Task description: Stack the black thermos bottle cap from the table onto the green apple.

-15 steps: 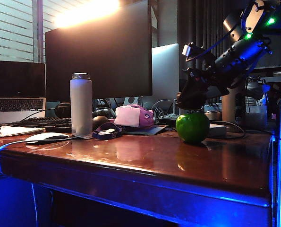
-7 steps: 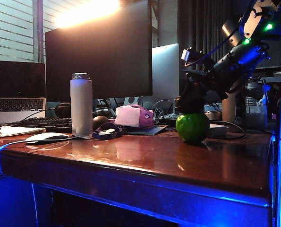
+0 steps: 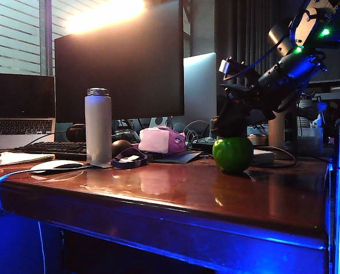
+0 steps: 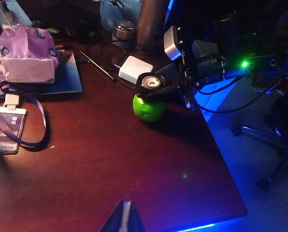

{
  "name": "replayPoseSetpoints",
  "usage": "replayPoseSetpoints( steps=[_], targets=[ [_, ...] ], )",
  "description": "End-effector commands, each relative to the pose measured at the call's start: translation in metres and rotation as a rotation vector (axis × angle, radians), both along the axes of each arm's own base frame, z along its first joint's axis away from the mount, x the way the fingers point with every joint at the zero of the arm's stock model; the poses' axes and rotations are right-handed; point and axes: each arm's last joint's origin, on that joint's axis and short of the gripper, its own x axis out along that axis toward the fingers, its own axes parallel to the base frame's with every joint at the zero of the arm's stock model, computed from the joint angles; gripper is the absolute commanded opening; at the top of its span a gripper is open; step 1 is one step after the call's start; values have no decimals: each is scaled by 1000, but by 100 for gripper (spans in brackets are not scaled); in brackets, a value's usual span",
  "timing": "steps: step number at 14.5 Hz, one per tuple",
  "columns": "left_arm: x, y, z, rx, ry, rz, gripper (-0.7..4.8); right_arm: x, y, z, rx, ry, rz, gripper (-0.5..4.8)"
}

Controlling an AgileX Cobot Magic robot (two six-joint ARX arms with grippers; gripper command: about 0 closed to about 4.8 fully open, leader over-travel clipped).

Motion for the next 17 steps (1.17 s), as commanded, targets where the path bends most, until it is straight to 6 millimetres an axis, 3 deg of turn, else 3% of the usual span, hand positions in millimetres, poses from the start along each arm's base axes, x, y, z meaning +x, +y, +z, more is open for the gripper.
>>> replayPoseSetpoints(
  steps=[1,4,6,9,10,12,17],
  targets=[
    [-1,0,3,-3,-23,-7,-4,-3,0,-5,-16,51,4,274],
    [-1,0,3,-3,-23,-7,-4,-3,0,-5,-27,42,14,274],
    [-1,0,3,-3,-23,-7,-4,-3,0,-5,-29,42,16,336],
    [-1,0,3,-3,-22,-7,-4,-3,0,-5,-29,42,16,342],
    [-1,0,3,-3,-23,-7,-4,-3,0,-5,-29,42,16,361],
    [-1,0,3,-3,-23,-7,-4,-3,0,-5,-30,42,16,479],
    [-1,0,3,-3,-22,-6,-4,-4,-1,-5,-31,47,15,479]
  ],
)
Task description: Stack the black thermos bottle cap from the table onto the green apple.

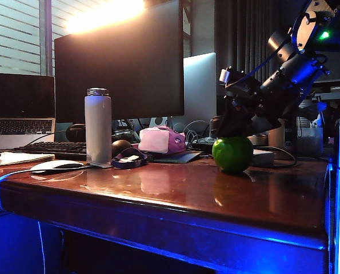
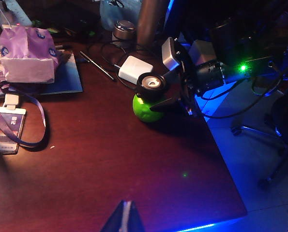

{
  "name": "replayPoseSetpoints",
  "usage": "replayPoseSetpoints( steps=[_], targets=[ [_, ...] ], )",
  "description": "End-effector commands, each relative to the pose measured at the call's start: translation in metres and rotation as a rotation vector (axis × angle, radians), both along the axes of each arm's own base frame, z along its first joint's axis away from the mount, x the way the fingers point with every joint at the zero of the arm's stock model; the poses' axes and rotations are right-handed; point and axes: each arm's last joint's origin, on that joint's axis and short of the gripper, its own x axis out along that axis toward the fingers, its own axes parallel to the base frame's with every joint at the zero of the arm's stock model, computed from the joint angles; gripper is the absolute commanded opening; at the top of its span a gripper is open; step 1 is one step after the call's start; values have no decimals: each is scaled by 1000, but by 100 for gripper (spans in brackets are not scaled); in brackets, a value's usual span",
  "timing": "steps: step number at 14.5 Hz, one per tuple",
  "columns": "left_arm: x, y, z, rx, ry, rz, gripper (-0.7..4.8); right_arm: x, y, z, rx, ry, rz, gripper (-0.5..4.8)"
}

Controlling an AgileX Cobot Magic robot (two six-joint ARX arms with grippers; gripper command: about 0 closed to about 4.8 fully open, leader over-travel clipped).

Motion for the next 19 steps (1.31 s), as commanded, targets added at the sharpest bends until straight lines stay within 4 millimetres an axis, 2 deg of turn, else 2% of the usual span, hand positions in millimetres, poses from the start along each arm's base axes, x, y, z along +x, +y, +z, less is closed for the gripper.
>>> replayPoseSetpoints(
  steps=[1,14,17,19],
  targets=[
    [-1,0,3,-3,-22,-7,-4,-1,0,6,4,-17,3,479],
    [-1,0,3,-3,-21,-7,-4,-28,-20,45,-56,-6,-29,479],
    [-1,0,3,-4,-24,-7,-4,-47,-23,77,-54,-64,-44,479],
    [-1,0,4,-4,-33,-7,-4,-67,-27,109,-44,-144,-90,471]
  ],
)
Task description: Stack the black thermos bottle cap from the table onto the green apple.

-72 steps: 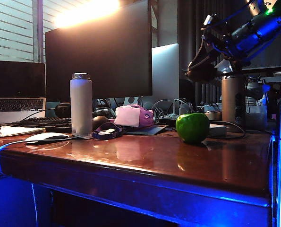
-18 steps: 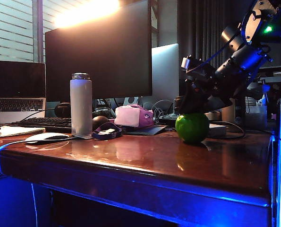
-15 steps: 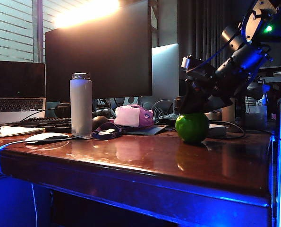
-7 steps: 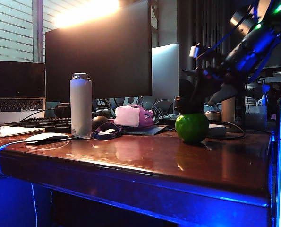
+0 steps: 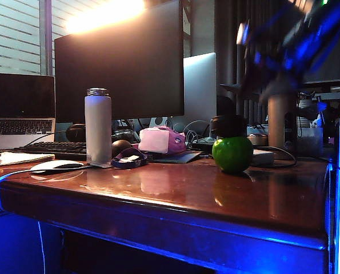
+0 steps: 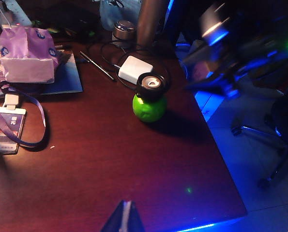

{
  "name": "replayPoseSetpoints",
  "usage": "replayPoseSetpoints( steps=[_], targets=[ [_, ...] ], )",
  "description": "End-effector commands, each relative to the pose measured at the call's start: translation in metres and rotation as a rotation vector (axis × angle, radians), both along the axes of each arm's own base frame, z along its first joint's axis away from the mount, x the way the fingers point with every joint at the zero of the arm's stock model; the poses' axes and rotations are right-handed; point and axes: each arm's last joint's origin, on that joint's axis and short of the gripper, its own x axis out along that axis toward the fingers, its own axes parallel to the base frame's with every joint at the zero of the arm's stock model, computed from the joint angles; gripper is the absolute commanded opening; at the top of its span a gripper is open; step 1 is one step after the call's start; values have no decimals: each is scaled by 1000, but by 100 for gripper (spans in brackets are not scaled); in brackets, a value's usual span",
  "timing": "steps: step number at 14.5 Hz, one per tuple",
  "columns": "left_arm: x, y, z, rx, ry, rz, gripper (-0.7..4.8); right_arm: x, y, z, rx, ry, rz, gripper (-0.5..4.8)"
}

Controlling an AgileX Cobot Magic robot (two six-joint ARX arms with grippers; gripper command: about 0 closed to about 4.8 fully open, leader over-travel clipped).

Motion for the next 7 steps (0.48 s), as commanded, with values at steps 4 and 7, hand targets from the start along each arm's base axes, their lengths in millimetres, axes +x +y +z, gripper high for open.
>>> replayPoseSetpoints(
  steps=[4,7],
  targets=[
    [-7,1,9,-7,-67,-5,-4,-103,-15,121,112,-359,-101,-5],
    [-9,2,15,12,-121,50,-4,-178,-27,163,192,-527,-173,-5]
  ],
)
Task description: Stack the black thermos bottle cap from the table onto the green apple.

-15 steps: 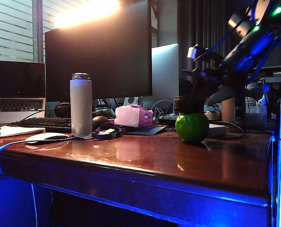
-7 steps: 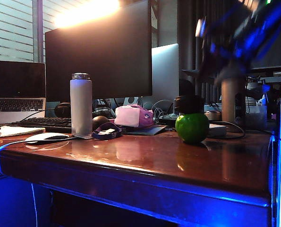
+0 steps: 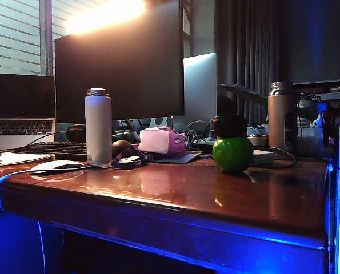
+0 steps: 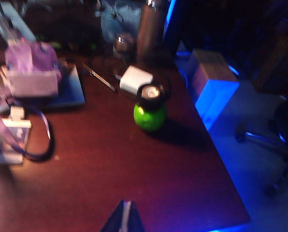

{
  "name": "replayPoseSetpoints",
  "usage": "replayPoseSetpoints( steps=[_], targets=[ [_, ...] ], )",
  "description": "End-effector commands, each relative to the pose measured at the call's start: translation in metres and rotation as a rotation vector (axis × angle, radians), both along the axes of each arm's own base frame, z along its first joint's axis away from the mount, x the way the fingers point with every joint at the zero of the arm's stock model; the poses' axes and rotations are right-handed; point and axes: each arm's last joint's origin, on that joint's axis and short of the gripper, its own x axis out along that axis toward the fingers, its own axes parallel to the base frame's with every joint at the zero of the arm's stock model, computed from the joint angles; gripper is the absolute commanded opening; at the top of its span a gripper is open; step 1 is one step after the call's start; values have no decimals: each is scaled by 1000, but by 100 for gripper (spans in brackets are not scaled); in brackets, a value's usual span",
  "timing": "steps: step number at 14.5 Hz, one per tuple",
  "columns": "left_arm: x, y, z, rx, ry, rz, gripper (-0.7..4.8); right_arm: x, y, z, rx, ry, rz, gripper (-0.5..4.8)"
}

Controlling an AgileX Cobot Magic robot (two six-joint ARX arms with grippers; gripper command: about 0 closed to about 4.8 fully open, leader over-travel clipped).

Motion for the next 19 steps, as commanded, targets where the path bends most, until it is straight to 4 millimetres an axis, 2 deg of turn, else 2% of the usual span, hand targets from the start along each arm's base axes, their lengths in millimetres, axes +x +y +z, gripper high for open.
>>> replayPoseSetpoints(
  steps=[1,3,5,6,7,9,11,14,17,19],
  targets=[
    [-3,2,8,26,-67,78,-4,-59,-10,25,61,-106,-66,-5],
    [-12,3,9,38,-50,126,-4,-97,-16,28,63,-130,-88,-5],
    [-34,7,13,65,-51,178,-4,-119,-20,17,63,-150,-127,-5],
    [-48,10,15,89,-60,233,-4,-126,-22,5,61,-143,-136,-5],
    [-66,15,15,115,-94,316,-4,-131,-22,-17,58,-129,-136,-5],
    [-90,19,3,127,-121,371,-4,-130,-22,-49,56,-115,-136,-5],
    [-113,24,-25,150,-130,438,-4,-128,-22,-81,51,-89,-137,-5],
    [-132,28,-84,105,-114,510,-4,-122,-21,-122,63,36,-145,-5],
    [-139,30,-133,49,-131,572,-4,-116,-20,-145,121,151,-158,-5],
    [-137,31,-152,57,-133,600,-4,-113,-19,-150,105,124,-151,-5]
  ],
)
